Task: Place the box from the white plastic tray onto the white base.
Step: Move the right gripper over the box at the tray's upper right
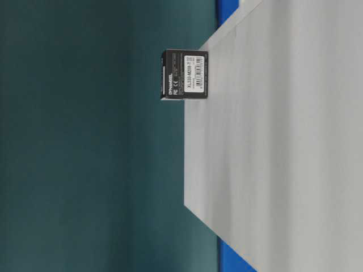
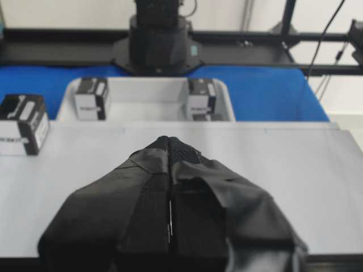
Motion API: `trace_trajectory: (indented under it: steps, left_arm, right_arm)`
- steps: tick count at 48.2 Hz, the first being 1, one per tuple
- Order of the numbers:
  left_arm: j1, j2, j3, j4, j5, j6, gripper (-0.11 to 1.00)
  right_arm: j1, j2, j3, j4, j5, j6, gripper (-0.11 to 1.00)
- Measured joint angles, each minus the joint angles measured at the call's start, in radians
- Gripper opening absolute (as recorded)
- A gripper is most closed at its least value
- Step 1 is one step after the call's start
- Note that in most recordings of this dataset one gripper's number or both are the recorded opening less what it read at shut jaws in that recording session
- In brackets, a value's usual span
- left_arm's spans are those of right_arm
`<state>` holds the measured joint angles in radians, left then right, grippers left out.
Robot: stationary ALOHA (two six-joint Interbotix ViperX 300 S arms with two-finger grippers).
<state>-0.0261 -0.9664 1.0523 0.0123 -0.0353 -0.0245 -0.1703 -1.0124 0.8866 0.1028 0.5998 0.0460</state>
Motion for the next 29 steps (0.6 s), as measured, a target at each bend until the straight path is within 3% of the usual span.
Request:
trace_trajectory:
  steps: [12,22,29]
  left_arm:
    - [0.0,0.002,-0.023,0.002,0.029,0.0,-0.07]
    - [0.0,0.003,-0.034,0.0,0.055,-0.002,-0.07]
    - [0.0,0.002,-0.043,0.0,0.078,-0.002,-0.07]
  right_arm:
    - [-0.138,0.0,-0.04,-0.044,0.282,-0.006,-0.03]
    - [-0.193,0.038,-0.049,-0.13,0.414,-0.041,-0.03]
    - [-0.221,0.092,-0.051,-0.147,0.477,-0.089,-0.02]
